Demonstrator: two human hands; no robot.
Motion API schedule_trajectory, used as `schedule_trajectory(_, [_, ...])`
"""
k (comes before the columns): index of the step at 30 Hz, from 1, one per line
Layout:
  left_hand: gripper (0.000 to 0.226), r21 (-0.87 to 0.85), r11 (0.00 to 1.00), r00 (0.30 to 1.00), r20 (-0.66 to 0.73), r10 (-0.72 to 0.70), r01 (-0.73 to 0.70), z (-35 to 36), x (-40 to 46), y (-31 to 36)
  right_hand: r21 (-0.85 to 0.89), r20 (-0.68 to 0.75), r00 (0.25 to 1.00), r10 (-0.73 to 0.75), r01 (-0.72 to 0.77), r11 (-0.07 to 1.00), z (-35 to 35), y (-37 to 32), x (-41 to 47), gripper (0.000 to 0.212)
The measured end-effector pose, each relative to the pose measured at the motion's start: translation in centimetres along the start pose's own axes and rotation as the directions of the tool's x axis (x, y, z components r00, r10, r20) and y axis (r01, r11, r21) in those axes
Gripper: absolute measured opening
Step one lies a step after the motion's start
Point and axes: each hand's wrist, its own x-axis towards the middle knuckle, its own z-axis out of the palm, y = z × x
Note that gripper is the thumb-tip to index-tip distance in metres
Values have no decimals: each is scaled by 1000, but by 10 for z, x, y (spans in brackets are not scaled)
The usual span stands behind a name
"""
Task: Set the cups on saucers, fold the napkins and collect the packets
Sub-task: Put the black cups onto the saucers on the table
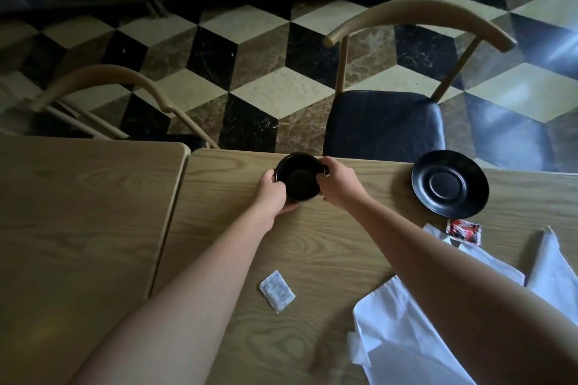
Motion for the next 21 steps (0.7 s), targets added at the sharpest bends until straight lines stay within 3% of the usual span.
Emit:
schedule_trajectory(4, [53,157,976,989,28,147,-150,24,-24,-3,39,-90,996,-11,14,999,-30,23,-29,37])
schedule_trajectory(10, [46,372,849,922,239,303,-375,91,-57,-11,158,-210,976,51,-18,987,-91,92,-68,30])
schedule_trajectory(16, [43,410,805,863,448,232,-429,171,-72,-5,275,-259,948,187,-113,955,-152,148,-88,31])
schedule_trajectory(21, [38,406,830,861,484,158,-381,227,-62,7,249,-323,922,212,-134,959,-186,172,-75,29])
